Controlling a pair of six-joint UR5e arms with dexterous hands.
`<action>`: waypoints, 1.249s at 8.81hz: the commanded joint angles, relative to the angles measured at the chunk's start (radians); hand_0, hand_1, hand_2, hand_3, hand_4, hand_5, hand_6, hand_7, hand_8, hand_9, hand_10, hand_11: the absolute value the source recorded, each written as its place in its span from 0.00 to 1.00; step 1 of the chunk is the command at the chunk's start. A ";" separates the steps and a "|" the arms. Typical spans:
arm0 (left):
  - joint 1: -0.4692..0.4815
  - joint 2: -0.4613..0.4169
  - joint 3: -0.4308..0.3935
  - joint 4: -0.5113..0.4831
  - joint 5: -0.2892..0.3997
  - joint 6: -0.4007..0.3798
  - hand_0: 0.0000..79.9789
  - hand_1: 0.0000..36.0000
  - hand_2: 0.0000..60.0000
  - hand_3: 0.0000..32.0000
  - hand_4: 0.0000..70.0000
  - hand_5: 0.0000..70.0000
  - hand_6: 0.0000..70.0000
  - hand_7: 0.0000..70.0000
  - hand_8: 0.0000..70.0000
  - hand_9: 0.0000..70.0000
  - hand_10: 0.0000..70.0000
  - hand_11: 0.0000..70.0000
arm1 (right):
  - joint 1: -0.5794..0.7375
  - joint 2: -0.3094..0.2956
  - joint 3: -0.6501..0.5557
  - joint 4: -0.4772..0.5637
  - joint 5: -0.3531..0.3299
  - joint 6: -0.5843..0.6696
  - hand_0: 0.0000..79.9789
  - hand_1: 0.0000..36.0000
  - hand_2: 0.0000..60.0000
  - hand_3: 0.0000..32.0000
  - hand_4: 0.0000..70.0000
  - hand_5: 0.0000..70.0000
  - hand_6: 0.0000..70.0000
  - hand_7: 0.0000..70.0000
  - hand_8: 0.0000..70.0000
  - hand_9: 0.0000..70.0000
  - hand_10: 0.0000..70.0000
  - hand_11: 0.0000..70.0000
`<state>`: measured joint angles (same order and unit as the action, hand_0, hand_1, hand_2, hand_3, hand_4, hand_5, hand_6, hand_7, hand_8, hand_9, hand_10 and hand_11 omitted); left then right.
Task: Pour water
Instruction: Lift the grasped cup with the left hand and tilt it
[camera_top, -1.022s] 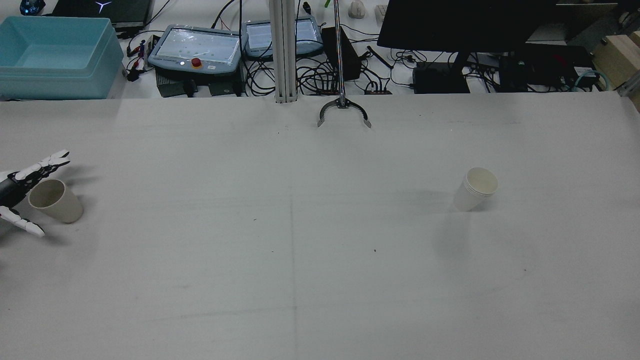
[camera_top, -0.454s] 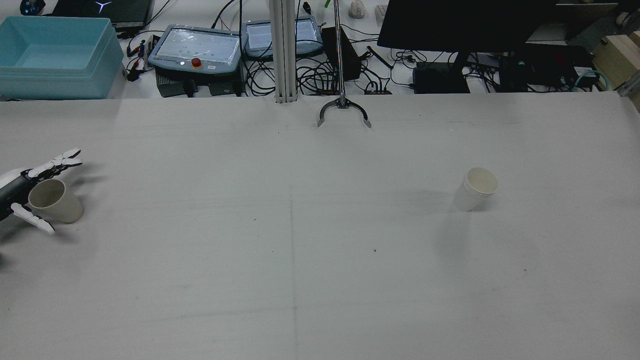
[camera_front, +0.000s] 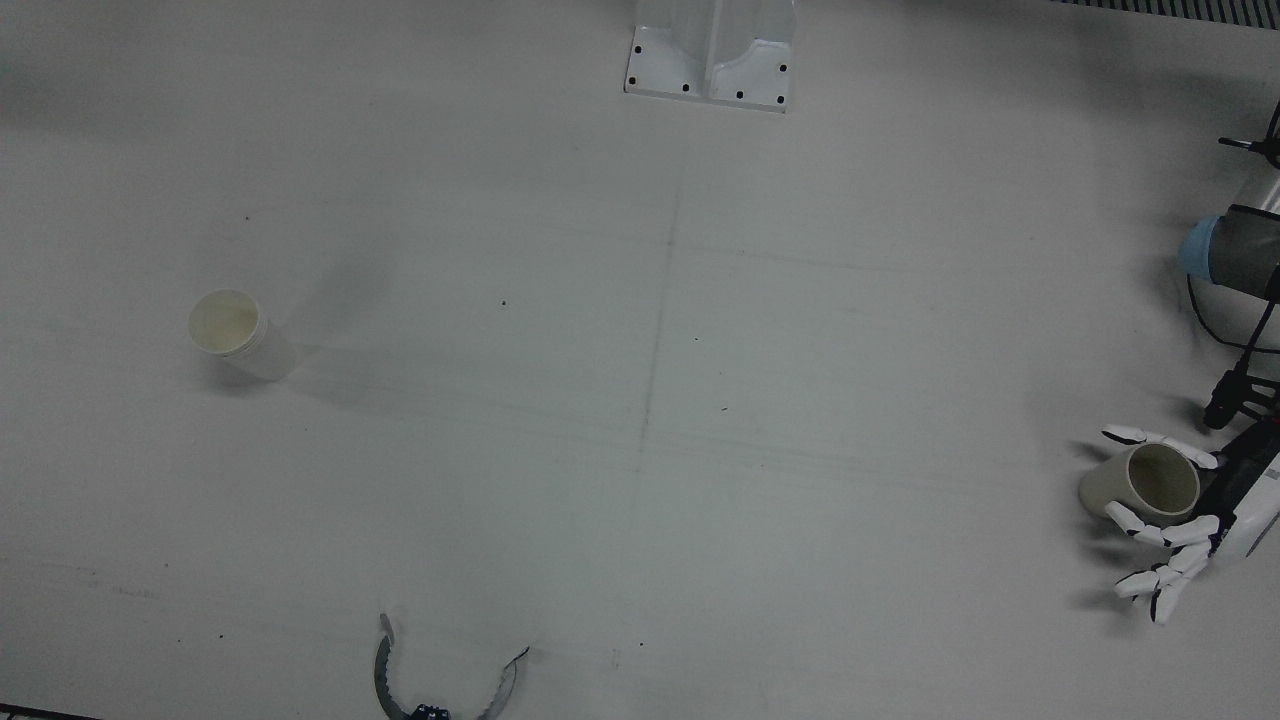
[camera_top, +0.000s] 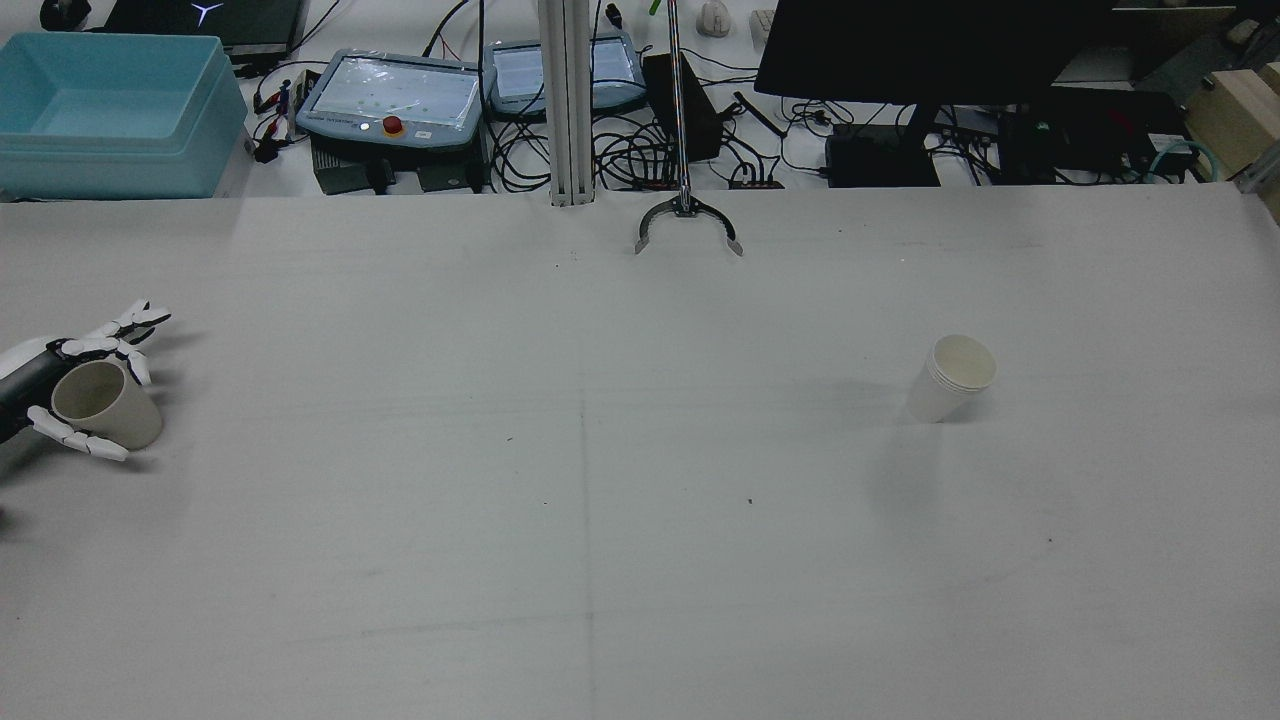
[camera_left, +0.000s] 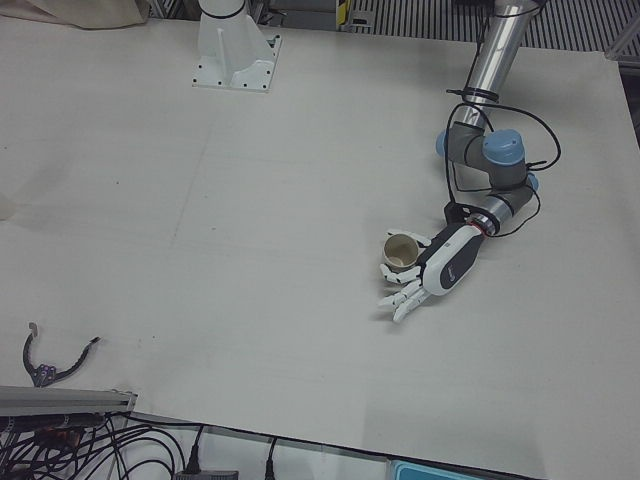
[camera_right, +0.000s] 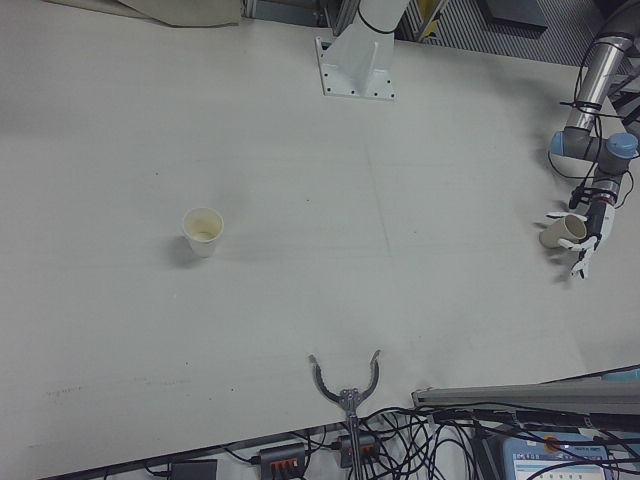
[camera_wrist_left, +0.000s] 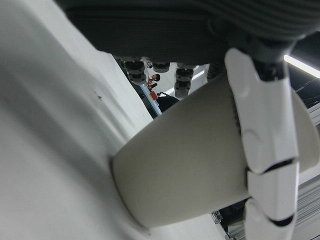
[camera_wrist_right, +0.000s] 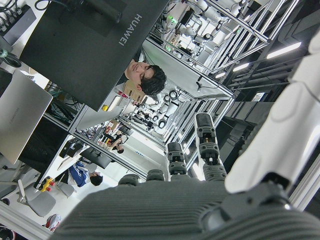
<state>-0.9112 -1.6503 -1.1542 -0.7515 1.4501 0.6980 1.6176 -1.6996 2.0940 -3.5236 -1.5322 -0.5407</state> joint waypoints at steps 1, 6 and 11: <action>-0.001 0.007 -0.012 0.029 -0.002 -0.055 0.90 0.79 0.56 0.00 0.97 1.00 0.16 0.31 0.07 0.12 0.12 0.20 | -0.001 0.000 0.003 -0.001 -0.002 -0.001 0.57 0.13 0.00 0.00 0.19 0.20 0.11 0.25 0.01 0.03 0.00 0.00; -0.015 0.110 -0.354 0.280 0.001 -0.176 0.83 1.00 1.00 0.00 0.98 1.00 0.18 0.31 0.09 0.13 0.13 0.22 | -0.045 0.006 -0.094 0.024 0.033 -0.055 0.57 0.13 0.00 0.00 0.19 0.20 0.11 0.25 0.01 0.03 0.00 0.00; -0.064 0.141 -0.504 0.402 0.012 -0.265 0.76 0.90 1.00 0.00 0.99 1.00 0.18 0.32 0.08 0.13 0.12 0.19 | -0.427 0.078 -0.483 0.287 0.274 -0.065 0.59 0.24 0.00 0.00 0.15 0.16 0.02 0.08 0.00 0.00 0.00 0.00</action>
<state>-0.9525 -1.5313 -1.6231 -0.3690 1.4599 0.4685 1.3165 -1.6608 1.7147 -3.2642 -1.3115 -0.6063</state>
